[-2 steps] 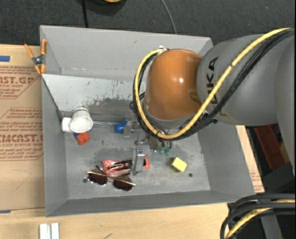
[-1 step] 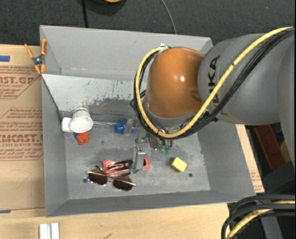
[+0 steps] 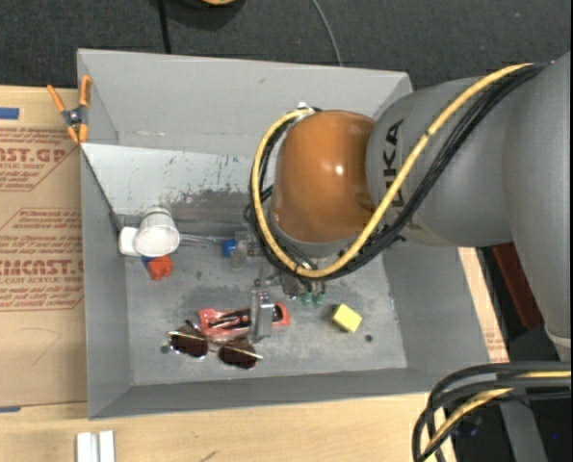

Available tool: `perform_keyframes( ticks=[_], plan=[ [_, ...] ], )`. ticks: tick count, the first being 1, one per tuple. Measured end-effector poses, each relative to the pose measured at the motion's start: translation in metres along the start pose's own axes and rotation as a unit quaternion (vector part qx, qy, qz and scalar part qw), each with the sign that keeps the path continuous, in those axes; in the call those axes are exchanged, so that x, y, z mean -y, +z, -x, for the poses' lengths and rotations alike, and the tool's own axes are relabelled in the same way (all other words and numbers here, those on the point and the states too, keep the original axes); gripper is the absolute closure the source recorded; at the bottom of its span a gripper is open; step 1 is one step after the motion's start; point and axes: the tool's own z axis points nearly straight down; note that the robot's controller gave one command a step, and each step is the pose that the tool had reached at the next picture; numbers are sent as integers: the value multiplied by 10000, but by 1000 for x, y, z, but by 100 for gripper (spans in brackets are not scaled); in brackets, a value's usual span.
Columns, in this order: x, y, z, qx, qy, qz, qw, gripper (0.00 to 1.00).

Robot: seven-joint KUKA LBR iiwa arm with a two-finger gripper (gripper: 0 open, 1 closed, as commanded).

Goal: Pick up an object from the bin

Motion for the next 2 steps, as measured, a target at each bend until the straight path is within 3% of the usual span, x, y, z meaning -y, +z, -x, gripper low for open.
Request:
perform_keyframes(
  ticks=[1, 2],
  plan=[
    [-11, 53, -11, -14, -431, -1, 9991, 0],
    [-35, 79, 0, 0, -1175, 8, 9931, 100]
  ],
)
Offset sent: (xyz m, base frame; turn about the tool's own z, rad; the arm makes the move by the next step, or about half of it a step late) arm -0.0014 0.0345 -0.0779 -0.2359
